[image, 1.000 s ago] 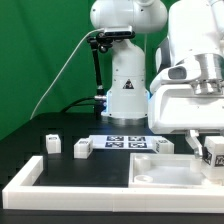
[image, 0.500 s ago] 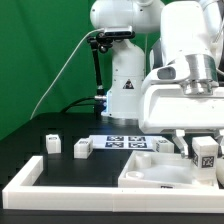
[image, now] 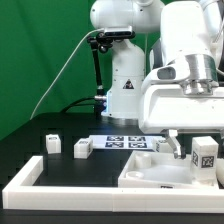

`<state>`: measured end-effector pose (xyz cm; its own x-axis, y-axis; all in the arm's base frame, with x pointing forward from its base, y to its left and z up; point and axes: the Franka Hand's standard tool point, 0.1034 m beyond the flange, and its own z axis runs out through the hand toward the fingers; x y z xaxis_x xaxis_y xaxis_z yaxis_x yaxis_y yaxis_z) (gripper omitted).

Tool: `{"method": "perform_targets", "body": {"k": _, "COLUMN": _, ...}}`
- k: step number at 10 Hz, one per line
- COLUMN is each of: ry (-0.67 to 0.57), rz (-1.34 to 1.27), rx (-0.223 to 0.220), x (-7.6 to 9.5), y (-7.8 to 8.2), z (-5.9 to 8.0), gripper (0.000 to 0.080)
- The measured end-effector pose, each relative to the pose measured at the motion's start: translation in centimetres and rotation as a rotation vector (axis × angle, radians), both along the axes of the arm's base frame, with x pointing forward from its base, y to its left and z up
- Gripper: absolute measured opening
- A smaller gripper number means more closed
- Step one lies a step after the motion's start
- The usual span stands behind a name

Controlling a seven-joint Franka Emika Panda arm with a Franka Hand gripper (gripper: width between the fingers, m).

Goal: Assemble one leg

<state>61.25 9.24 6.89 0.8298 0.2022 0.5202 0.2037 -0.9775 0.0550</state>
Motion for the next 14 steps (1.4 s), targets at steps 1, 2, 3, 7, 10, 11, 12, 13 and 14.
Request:
{"method": "perform_targets", "body": {"k": 1, "ry": 0.033, "rz": 0.003, "rx": -0.004, "x": 0.4, "y": -0.3, "z": 1.1, "gripper": 0.0649}}
{"method": "perform_targets", "body": {"k": 2, "ry": 0.039, "rz": 0.001, "rx": -0.002, "x": 0.9, "y": -0.4, "z": 2.7, "gripper": 0.0649}}
{"method": "perform_targets", "body": {"k": 3, "ry": 0.047, "rz": 0.0, "rx": 0.0, "x": 1.0, "y": -0.5, "z": 3.5, "gripper": 0.0649}}
{"method": "perform_targets", "body": {"k": 7, "ry": 0.138, "rz": 0.006, "rx": 0.001, "x": 0.6, "y": -0.2, "z": 3.3, "gripper": 0.0649}}
{"method": "perform_targets", "body": {"k": 10, "ry": 0.402, "rz": 0.01, "rx": -0.002, "x": 1.1, "y": -0.3, "z": 2.3, "gripper": 0.0649}}
{"method": "perform_targets", "body": {"k": 11, "ry": 0.48, "rz": 0.014, "rx": -0.004, "x": 1.4, "y": -0.3, "z": 2.4, "gripper": 0.0649}}
{"method": "perform_targets", "body": {"k": 12, "ry": 0.516, "rz": 0.015, "rx": -0.005, "x": 1.7, "y": -0.3, "z": 2.2, "gripper": 0.0649}}
{"method": "perform_targets", "body": {"k": 13, "ry": 0.586, "rz": 0.018, "rx": -0.007, "x": 1.4, "y": -0.2, "z": 2.0, "gripper": 0.0649}}
{"method": "perform_targets", "body": {"k": 14, "ry": 0.578, "rz": 0.018, "rx": -0.007, "x": 1.8, "y": -0.2, "z": 2.0, "gripper": 0.0649}}
